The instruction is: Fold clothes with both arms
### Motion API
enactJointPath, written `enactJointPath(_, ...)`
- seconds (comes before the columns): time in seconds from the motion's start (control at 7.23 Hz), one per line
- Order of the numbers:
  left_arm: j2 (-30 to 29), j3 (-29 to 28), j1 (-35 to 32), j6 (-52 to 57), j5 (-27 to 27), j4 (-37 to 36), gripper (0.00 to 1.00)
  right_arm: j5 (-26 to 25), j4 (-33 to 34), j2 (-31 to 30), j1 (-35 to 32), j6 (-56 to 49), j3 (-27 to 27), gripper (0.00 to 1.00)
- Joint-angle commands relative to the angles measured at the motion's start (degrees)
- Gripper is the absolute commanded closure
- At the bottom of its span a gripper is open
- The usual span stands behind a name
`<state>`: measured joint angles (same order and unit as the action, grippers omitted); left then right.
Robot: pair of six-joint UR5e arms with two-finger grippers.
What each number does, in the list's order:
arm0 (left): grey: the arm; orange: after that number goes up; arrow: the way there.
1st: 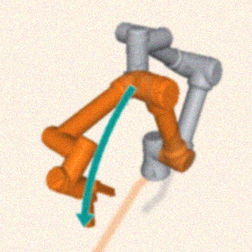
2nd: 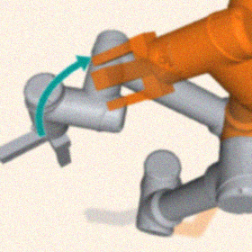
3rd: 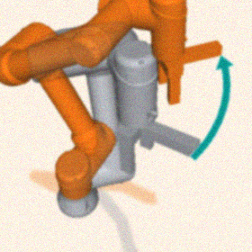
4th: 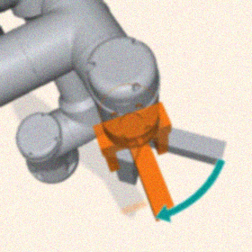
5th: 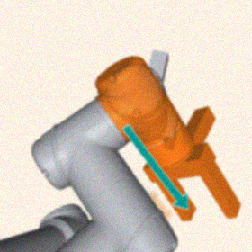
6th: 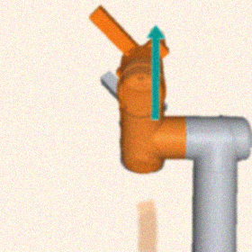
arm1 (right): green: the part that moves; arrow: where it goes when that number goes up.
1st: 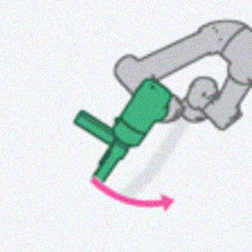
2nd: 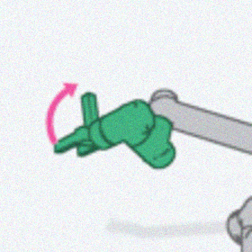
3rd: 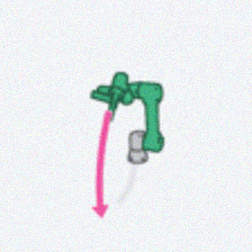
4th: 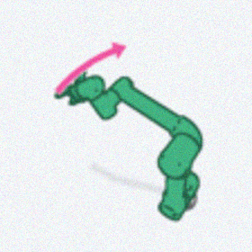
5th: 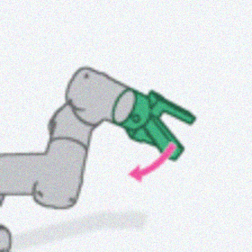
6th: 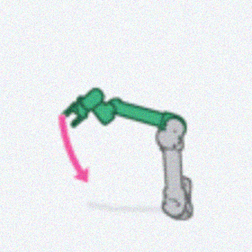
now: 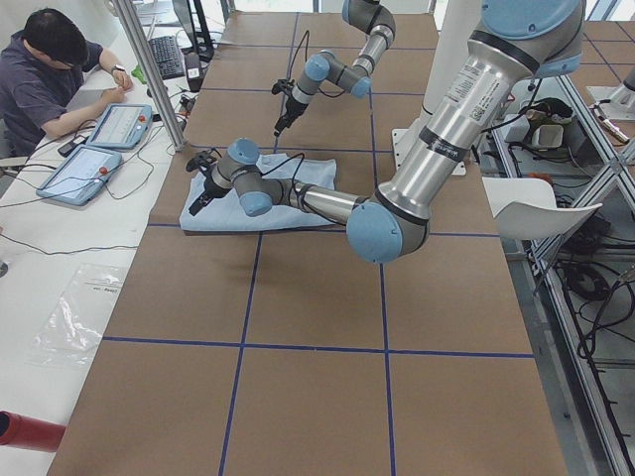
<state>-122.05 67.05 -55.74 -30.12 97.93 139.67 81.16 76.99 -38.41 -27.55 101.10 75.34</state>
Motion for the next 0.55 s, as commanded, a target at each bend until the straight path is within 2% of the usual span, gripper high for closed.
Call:
enactJointPath(0.0, 0.3, 0.4, 0.1, -1.5, 0.0, 0.1, 0.0, -3.0, -0.2, 4.8, 2.0, 7.2, -6.5, 0.33)
enactJointPath(0.14, 0.8, 0.4, 0.1, -1.6, 0.0, 0.3, 0.0, -3.6, -0.3, 4.8, 2.6, 7.3, -6.7, 0.39)
enactJointPath(0.41, 2.4, 0.3, 0.3, -1.5, 0.1, 4.1, 0.0, -5.5, -3.8, 4.7, 3.1, 7.3, -9.2, 0.41)
